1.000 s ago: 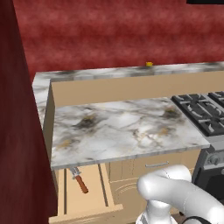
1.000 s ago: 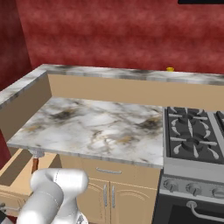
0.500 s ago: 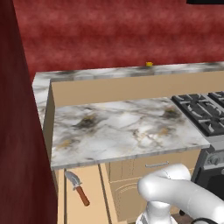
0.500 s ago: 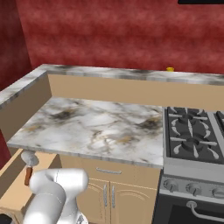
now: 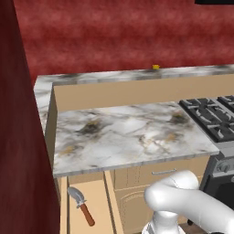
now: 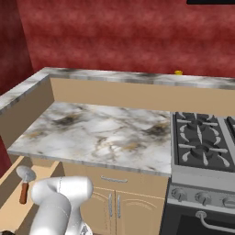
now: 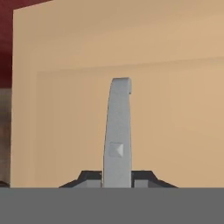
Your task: Take the pizza cutter from the drawer on the left and place it on the dining counter for cutting.
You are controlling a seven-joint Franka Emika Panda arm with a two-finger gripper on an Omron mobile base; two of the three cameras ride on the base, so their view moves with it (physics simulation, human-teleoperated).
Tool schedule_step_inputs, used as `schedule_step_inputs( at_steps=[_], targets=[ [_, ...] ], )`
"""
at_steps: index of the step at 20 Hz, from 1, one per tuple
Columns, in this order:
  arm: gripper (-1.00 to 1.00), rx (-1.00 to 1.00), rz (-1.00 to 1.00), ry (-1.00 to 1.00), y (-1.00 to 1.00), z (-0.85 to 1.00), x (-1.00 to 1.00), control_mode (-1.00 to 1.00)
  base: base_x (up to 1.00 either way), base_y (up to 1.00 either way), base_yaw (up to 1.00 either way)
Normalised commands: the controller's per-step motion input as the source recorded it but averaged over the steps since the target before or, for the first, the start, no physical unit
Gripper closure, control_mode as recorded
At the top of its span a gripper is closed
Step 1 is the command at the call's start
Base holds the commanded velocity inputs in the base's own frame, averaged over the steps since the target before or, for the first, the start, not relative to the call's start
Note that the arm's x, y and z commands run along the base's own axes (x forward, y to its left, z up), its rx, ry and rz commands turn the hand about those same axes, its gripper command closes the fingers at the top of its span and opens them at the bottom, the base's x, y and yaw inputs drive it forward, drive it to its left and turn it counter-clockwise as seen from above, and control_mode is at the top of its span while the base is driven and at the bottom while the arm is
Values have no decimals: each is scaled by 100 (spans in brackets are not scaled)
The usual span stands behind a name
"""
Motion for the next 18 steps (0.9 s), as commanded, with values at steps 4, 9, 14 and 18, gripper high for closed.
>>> schedule_step_inputs(
  at_steps=[4, 9, 14, 18],
  targets=[
    [100, 0, 0, 0, 0, -2, -49, -100, 0, 0, 0],
    [100, 0, 0, 0, 0, -2, -45, -100, 0, 0, 0],
    [100, 0, 0, 0, 0, -1, -25, -100, 0, 0, 0],
    [100, 0, 0, 0, 0, 0, -3, -100, 0, 0, 0]
  ],
)
